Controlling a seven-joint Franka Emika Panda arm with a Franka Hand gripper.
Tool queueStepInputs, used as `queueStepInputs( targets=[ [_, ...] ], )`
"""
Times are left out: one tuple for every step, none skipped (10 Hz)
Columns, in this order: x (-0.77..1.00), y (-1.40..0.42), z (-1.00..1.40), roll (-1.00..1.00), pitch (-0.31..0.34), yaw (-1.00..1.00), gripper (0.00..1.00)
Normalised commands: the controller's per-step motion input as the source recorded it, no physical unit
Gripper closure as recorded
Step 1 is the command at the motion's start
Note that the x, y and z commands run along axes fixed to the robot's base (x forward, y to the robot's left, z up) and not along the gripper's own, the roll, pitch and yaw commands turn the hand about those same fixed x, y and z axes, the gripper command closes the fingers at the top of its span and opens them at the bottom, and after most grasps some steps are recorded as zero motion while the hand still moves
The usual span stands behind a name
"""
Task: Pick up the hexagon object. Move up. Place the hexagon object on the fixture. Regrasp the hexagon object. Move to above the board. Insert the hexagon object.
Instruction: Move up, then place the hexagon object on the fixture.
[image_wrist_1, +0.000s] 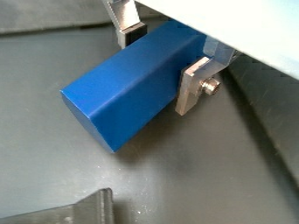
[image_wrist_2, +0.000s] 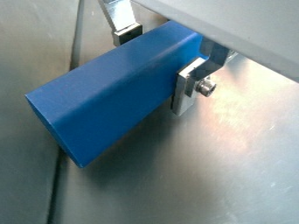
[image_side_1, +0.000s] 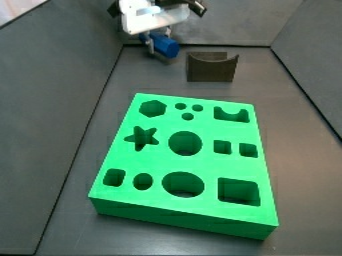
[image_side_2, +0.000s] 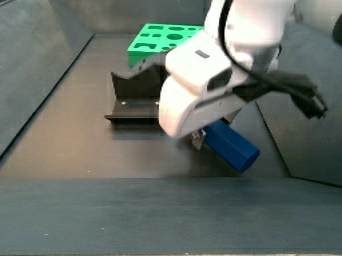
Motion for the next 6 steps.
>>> queueStepInputs(
  targets=[
    [0.01,-0.01,0.6,-0.04,0.034,0.03,1.0],
    [0.0,-0.01,0.41,-0.05,0.029,0.03,1.0],
    [-0.01,-0.01,0.31,-0.06,0.025,0.03,1.0],
    [0.0,0.0,1.0,0.0,0.0,0.0,1.0],
    [0.0,0.0,1.0,-0.01,0.001,0.0,1.0],
    [-0.01,-0.01,1.0,-0.02,0.003,0.01,1.0]
  ],
)
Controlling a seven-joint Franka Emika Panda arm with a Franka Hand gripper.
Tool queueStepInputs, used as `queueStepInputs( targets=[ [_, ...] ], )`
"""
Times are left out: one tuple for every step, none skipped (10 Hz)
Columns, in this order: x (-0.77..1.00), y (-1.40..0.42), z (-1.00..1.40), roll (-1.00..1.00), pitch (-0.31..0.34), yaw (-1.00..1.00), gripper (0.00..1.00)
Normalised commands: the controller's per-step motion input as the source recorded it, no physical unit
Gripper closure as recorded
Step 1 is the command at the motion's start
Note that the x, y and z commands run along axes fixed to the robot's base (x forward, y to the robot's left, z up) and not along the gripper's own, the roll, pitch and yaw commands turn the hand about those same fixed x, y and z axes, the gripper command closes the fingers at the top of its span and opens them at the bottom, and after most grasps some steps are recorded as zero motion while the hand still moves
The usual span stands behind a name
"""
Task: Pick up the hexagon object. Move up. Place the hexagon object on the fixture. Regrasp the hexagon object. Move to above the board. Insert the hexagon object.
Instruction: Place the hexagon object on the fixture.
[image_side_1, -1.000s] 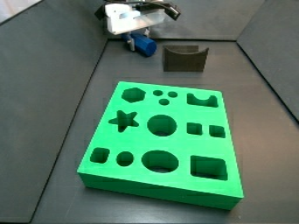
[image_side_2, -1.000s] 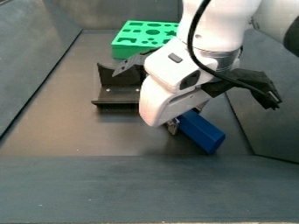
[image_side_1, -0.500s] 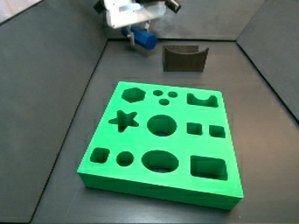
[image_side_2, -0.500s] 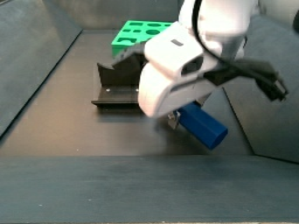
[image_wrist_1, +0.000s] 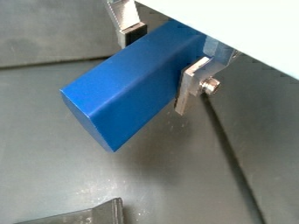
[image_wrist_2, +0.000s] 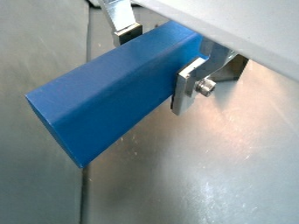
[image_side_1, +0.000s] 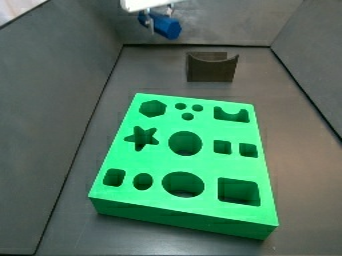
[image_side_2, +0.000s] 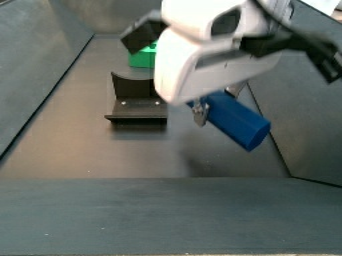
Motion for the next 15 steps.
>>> queueStepInputs(
  targets=[
    [-0.01,-0.01,1.0,-0.04,0.005,0.02,1.0],
    [-0.01,-0.01,1.0,-0.05,0.006,0.02,1.0],
    [-0.02,-0.02,1.0,-0.07,0.005,0.02,1.0],
    [-0.02,-0.02,1.0,-0.08,0.005,0.02,1.0],
    [-0.02,-0.01,0.9,-0.09,0.002,0.02,1.0],
    [-0.02,-0.01,0.74,-0.1,0.004,0.01,1.0],
    [-0.01,-0.01,0.54,-0.11,0.007,0.01,1.0],
    [0.0,-0.01,0.38,-0.12,0.012,0.0,1.0],
    [0.0,0.0,0.18,-0.13,0.023,-0.01,1.0],
    [0.68,-1.0,0.03,0.02,0.092,-1.0,1.0],
    [0.69,-1.0,0.02,0.03,0.098,-1.0,1.0],
    [0.7,-1.0,0.03,0.03,0.107,-1.0,1.0],
    [0.75,-1.0,0.03,0.05,0.132,-1.0,1.0],
    [0.83,-1.0,0.02,0.07,0.164,-1.0,1.0],
    [0.93,-1.0,0.02,0.08,0.195,-1.0,1.0]
  ],
)
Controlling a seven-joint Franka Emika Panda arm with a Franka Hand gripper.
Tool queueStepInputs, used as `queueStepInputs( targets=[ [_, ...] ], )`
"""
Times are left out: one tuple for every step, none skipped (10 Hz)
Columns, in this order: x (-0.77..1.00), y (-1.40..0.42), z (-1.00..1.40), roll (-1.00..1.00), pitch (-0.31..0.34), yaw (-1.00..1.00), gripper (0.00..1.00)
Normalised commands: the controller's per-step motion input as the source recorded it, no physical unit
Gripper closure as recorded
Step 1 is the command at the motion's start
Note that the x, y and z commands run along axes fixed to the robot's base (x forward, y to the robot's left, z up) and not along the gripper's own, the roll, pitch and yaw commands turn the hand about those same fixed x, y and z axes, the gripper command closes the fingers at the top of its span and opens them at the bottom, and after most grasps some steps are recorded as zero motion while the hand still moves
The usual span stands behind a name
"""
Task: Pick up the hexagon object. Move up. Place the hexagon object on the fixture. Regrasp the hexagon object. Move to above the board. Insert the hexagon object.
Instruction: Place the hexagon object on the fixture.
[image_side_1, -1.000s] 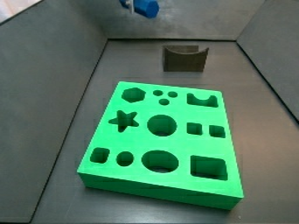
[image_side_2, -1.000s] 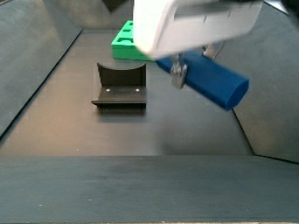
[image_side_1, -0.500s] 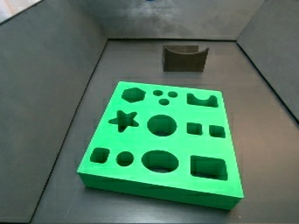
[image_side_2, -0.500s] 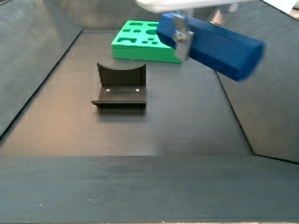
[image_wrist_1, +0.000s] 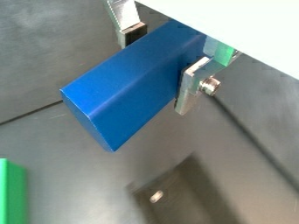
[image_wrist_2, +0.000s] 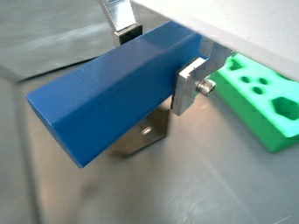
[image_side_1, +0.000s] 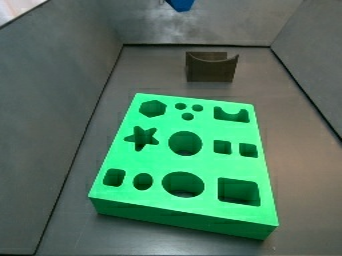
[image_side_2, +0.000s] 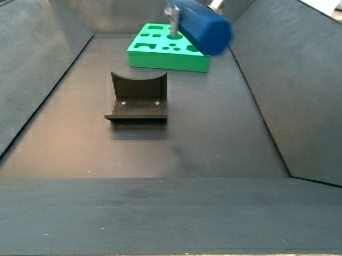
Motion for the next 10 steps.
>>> queueStepInputs(
  targets=[
    [1.0,-0.99,0.02,0.1,0.222,-1.0,1.0],
    [1.0,-0.78,0.02,0.13,0.292,-0.99,1.0],
    [1.0,-0.56,0.01,0.13,0.271,-0.67,1.0],
    [1.0,-0.42,0.0,0.1,0.239,-0.45,1.0],
    [1.0,-0.32,0.0,0.09,0.209,-0.29,1.0],
    [1.0,-0.23,0.0,0.08,0.19,-0.18,1.0],
    [1.0,-0.17,0.0,0.08,0.176,-0.12,1.0],
    [1.0,-0.13,-0.01,0.08,0.17,-0.07,1.0],
    [0.93,-0.07,-0.01,0.1,0.158,-0.03,1.0],
    [0.97,1.0,-0.06,-1.0,-0.024,0.07,1.0]
  ],
)
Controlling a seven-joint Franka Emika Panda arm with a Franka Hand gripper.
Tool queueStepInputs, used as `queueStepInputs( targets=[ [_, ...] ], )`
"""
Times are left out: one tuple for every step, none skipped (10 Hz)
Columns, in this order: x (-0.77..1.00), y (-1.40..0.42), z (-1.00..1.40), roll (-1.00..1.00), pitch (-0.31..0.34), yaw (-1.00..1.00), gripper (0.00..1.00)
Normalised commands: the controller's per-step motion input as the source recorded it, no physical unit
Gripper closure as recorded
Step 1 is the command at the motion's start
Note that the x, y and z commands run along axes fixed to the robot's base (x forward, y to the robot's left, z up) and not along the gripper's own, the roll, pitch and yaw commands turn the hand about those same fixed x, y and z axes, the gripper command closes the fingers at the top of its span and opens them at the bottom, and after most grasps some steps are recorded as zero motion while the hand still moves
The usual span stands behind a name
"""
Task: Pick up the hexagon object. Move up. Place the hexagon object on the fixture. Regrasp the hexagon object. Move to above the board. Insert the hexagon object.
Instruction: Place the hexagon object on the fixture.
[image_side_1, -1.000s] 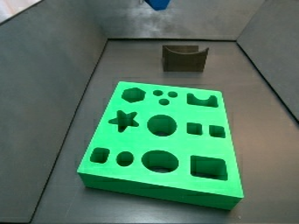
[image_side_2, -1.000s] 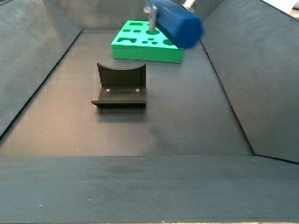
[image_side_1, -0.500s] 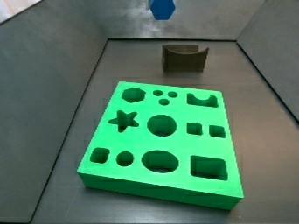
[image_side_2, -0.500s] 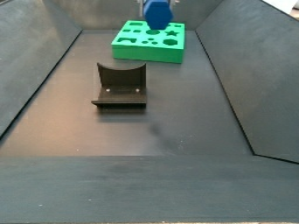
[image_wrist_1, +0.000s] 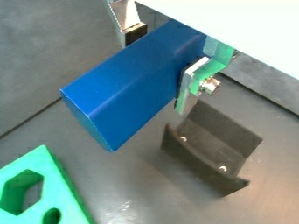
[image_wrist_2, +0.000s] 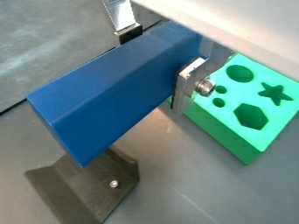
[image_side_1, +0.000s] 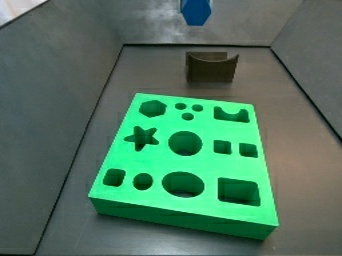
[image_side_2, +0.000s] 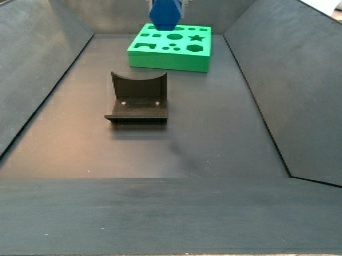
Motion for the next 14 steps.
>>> queueStepInputs(
  targets=[
    [0.92,0.97,-0.06,-1.0,-0.021,0.06,1.0],
    [0.86,0.87,-0.05,-1.0,-0.02,0.05,1.0],
    [0.68,0.64,-0.01,-1.0,-0.011,0.04,1.0],
    [0.53,0.44,0.0,-1.0,0.01,0.03,1.0],
    [0.38,0.25,0.02,-1.0,0.041,0.02,1.0],
    [0.22,0.06,0.01,-1.0,0.068,0.01,1.0],
    [0.09,0.04,0.0,-1.0,0.086,0.0,1.0],
    [0.02,0.05,0.01,-1.0,0.083,-0.02,1.0],
    [0.01,0.04,0.01,-0.89,0.065,-0.05,1.0],
    [0.03,0.04,-0.01,-0.7,0.067,-0.07,1.0],
    [0.07,0.04,-0.01,-0.46,0.08,-0.08,1.0],
    [0.07,0.04,-0.01,-0.31,0.082,-0.08,1.0],
    [0.05,0.03,0.0,-0.21,0.054,-0.08,1.0],
    [0.12,0.13,-1.0,-1.0,0.28,0.03,1.0]
  ],
)
